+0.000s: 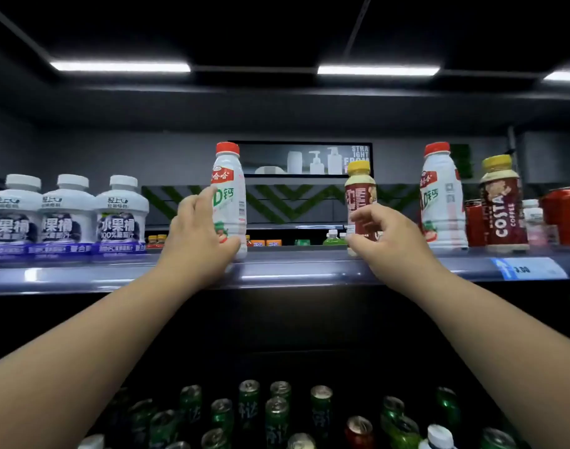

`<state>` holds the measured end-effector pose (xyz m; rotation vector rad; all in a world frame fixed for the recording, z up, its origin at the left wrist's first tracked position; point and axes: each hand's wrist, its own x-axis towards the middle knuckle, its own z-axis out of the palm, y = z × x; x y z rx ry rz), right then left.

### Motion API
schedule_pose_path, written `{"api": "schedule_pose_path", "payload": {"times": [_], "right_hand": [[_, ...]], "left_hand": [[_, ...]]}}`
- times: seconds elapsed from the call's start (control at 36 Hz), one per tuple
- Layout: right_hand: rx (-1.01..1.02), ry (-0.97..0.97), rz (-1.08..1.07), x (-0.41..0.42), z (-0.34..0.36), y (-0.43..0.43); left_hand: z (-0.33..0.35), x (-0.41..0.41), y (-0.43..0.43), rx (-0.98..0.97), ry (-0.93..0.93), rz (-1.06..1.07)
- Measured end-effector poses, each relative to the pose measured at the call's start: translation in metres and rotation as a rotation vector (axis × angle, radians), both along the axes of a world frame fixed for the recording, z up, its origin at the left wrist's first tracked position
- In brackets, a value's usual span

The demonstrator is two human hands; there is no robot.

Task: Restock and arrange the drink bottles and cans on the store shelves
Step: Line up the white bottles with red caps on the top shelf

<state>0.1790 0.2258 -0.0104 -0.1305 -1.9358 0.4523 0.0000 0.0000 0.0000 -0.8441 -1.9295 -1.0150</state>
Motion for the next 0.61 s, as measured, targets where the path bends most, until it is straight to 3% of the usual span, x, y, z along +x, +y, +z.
{"api": "schedule_pose_path", "payload": {"times": [0.31,0.61], "right_hand": [[-0.009,0.011,-0.066,-0.004,-0.008,0.007],[-0.021,0.040,-0.137,0.026,-0.004,0.032]], "left_hand": [[0.014,-0.020,0.011,0.051,-0.190,-0.237],[0.019,0.006,0.054,-0.020,-0.205,-0.226]]}}
